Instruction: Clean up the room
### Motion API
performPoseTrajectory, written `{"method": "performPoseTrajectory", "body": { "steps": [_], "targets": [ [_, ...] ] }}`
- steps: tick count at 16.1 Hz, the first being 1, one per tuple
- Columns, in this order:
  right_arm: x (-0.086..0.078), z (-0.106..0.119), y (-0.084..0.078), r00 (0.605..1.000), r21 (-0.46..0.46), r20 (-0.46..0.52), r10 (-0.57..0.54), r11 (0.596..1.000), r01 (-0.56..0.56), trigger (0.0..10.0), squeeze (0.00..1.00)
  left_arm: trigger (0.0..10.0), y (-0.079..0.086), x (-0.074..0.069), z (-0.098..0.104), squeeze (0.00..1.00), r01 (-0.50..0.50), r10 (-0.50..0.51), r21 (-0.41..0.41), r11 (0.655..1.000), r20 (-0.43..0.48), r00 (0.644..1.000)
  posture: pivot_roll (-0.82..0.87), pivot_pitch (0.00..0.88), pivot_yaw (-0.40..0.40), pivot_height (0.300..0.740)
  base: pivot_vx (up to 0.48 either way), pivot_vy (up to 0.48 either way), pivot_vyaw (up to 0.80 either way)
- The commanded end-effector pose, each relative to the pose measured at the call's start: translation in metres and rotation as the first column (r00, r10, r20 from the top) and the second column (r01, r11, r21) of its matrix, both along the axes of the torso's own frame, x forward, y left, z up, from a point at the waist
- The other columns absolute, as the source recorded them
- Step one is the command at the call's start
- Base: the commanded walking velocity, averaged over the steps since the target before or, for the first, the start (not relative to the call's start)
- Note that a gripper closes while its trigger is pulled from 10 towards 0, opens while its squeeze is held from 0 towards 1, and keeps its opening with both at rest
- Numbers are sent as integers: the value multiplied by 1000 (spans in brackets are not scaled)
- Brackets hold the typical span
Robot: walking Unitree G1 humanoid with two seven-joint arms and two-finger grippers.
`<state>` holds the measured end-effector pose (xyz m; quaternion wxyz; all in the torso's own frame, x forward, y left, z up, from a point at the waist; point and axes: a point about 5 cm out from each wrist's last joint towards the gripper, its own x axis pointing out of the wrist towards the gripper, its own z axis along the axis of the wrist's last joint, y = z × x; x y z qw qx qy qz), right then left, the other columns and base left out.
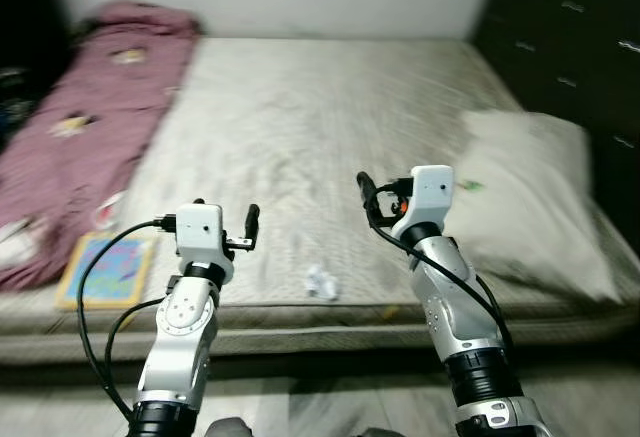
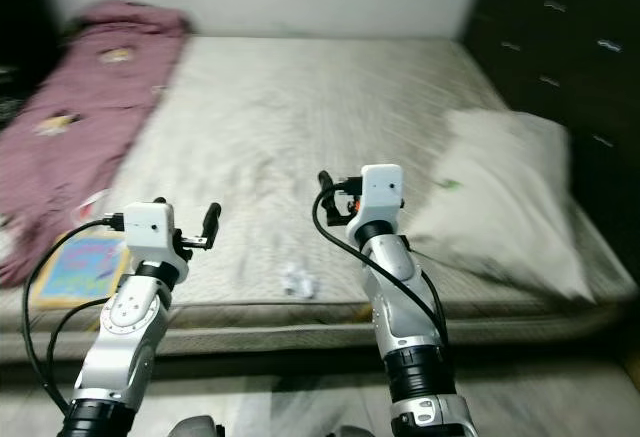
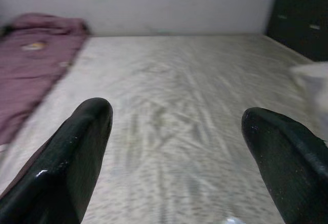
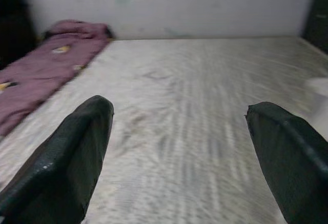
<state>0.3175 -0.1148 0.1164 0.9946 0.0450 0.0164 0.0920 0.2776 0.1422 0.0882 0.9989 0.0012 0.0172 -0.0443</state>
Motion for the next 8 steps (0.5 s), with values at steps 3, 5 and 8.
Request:
{"method": "performPoseTrajectory", "body": {
  "steps": [3,5,8],
  "targets": [
    [1,-3,-2,1000,-2,-24,-10,1000,10,10000,0,10000,-1,1,1,0,0,0,3,1000,-1,1000,69,0,-32,740,0,0,-783],
    [1,-2,-3,1000,0,-19,-10,1000,10,10000,0,10000,-1,1,1,0,0,0,3,1000,-1,1000,68,0,-32,740,0,0,-794],
    [1,-2,-4,1000,-32,-7,-19,999,19,10000,0,10000,-1,1,1,0,0,0,4,1000,-2,1000,69,0,-32,740,0,0,0]
  ]
}}
